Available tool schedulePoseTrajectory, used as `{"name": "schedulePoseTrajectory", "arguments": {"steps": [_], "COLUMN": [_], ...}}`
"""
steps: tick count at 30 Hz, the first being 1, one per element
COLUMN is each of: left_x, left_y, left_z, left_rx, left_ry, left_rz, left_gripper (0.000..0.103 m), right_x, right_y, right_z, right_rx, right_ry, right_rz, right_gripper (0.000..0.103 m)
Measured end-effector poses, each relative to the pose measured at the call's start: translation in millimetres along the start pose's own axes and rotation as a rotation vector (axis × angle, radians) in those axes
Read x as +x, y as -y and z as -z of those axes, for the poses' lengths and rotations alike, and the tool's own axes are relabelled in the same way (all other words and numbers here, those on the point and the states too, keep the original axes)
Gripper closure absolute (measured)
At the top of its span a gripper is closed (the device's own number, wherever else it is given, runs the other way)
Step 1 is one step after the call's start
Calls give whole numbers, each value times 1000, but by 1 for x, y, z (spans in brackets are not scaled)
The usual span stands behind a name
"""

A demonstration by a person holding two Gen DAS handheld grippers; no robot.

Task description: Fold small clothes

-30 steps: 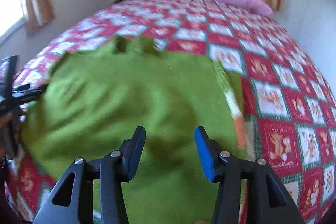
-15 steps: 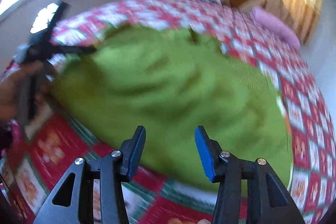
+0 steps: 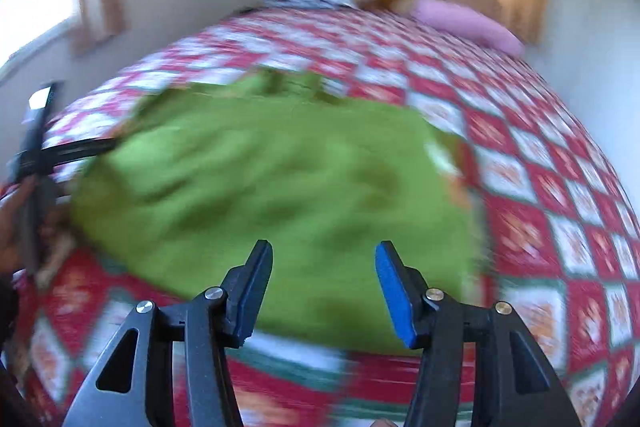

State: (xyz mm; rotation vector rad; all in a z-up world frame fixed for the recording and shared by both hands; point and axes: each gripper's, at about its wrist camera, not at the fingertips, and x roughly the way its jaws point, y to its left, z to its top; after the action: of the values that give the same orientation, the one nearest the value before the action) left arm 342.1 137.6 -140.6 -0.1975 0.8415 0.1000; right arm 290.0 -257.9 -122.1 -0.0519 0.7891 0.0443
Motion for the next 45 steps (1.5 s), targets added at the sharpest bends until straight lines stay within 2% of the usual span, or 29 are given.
{"name": "schedulePoseTrajectory", "arguments": {"steps": [2, 4, 9, 17, 20, 23, 27, 32, 37, 45], "left_x": [0, 0, 1, -5, -6, -7, -12, -17, -20, -16], "left_y": [0, 0, 3, -3, -2, -3, -4, -1, -1, 8], "left_z": [0, 1, 2, 8, 7, 7, 4, 2, -3, -26], "left_rx": [3, 3, 17, 19, 22, 22, 21, 75, 113, 178], "left_ry": [0, -1, -11, -12, -7, -9, -11, -13, -12, 16], "left_rz": [1, 1, -3, 41, 39, 44, 53, 41, 27, 3], "left_gripper": [0, 0, 0, 0, 0, 0, 0, 0, 0, 0], "right_x": [16, 12, -1, -15, -33, -49, -55, -39, -23, -13], "right_y": [31, 42, 36, 34, 23, 0, -63, -124, -162, -220], "right_z": [14, 26, 43, 50, 47, 39, 29, 25, 21, 20], "right_rx": [66, 64, 27, 14, -8, -60, -239, -383, -449, -603], "right_ry": [-66, -55, -42, -14, 27, 79, 102, 92, 75, 113], "right_rz": [12, -20, 28, 72, 161, 139, 70, -3, -61, -54], "right_gripper": [49, 49, 49, 48, 48, 48, 48, 48, 48, 47]}}
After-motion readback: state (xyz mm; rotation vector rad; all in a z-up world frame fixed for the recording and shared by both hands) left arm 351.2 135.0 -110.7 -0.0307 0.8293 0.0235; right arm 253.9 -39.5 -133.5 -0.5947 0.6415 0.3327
